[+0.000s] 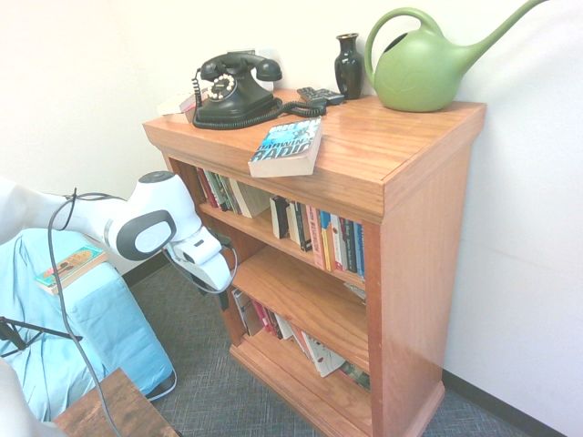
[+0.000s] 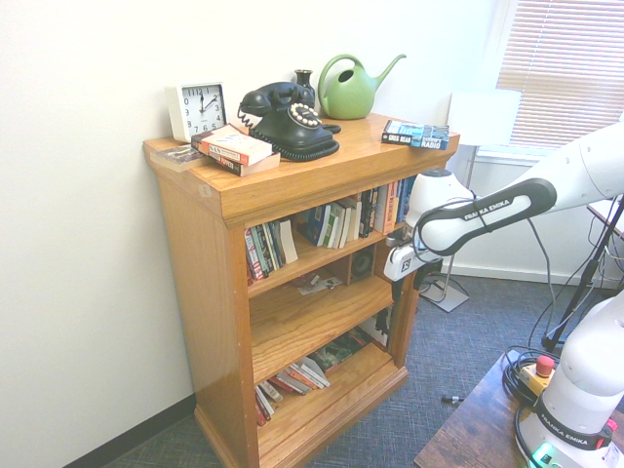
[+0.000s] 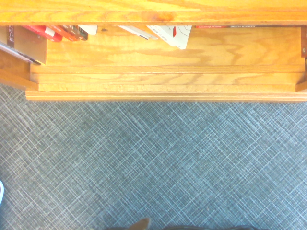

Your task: Put the book on the shelf

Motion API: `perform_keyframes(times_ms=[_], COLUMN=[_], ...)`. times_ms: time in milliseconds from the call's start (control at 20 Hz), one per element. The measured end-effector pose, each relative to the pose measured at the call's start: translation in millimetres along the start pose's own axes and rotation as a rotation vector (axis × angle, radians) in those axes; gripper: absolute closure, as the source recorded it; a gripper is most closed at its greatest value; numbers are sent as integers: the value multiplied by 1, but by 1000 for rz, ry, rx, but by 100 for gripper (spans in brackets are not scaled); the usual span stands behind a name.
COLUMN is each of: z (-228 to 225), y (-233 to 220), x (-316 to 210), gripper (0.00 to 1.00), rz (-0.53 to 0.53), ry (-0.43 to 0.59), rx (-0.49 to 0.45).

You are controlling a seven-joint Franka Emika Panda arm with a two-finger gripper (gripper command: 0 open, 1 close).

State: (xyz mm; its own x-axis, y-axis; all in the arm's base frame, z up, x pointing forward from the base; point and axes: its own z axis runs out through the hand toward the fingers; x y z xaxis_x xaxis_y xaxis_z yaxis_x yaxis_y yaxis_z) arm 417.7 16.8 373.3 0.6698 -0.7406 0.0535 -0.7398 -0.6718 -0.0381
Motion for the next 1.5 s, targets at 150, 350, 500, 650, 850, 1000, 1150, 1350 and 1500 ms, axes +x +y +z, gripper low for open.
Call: perform_keyframes(times_ms=[150, 350, 500, 650, 850, 1000, 1150, 1350, 1500], z=[1, -3, -21, -45, -90, -125, -145, -178, -197], y=[1, 17, 43, 70, 104, 128, 148, 155, 143], x=[3, 13, 18, 8, 1, 13, 30, 49, 57], gripper=[0, 0, 0, 0, 0, 0, 0, 0, 0], rz=[1, -13, -10, -32, -72, -105, -165, -261, -325], ry=[2, 81, 203, 324, 510, 665, 806, 984, 1078], rx=[-4, -57, -109, -164, -250, -324, -405, -487, -509])
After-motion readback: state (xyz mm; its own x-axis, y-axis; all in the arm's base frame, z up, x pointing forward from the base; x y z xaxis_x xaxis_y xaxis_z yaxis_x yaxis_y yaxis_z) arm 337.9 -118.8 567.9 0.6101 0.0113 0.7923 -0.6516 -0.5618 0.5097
